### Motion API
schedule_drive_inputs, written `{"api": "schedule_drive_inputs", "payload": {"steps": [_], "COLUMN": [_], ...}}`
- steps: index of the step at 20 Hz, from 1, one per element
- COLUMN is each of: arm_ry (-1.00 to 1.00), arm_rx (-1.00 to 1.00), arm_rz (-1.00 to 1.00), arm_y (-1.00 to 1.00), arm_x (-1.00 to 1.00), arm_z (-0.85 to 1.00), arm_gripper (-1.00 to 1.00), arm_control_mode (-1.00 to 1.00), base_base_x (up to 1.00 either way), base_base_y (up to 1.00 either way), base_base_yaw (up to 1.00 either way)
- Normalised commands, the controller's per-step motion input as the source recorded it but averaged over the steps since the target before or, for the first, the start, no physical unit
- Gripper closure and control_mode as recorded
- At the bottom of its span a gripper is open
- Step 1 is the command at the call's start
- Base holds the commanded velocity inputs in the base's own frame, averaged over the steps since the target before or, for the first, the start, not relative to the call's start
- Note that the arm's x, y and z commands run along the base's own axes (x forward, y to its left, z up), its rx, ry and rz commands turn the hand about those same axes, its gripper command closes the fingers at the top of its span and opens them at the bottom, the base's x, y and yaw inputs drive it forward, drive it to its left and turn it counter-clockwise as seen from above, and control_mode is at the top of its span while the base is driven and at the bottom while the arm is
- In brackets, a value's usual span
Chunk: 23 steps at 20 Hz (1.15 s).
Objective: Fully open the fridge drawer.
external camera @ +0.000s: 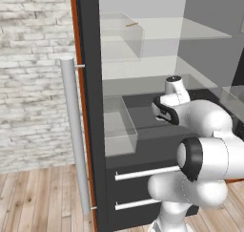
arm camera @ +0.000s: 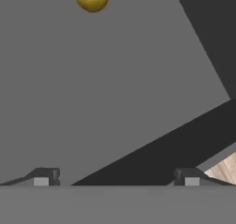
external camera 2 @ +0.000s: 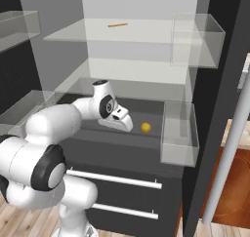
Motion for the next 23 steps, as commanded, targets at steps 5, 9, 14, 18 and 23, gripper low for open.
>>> {"api": "schedule_drive_inputs", "payload": {"steps": [5, 9, 14, 18, 23], "arm_ry": [0.08, 0.03, -0.01, -0.14, -0.32], "arm_rx": [0.0, 0.0, 0.03, 0.11, 0.15], "arm_rz": [0.0, 0.0, 0.0, 0.0, -0.03], "arm_y": [-0.25, -0.24, -0.26, -0.2, -0.01], "arm_x": [-0.87, -0.91, -0.93, -0.96, -0.66], "arm_z": [-0.24, -0.17, 0.01, 0.36, 0.96], "arm_gripper": [-1.0, -1.0, -1.0, -1.0, -1.0], "arm_control_mode": [-1.0, -1.0, -1.0, -1.0, -1.0], "base_base_x": [0.0, 0.0, 0.0, 0.0, 0.0], "base_base_y": [0.0, 0.0, 0.0, 0.0, 0.0], "base_base_yaw": [0.0, 0.0, 0.0, 0.0, 0.0]}}
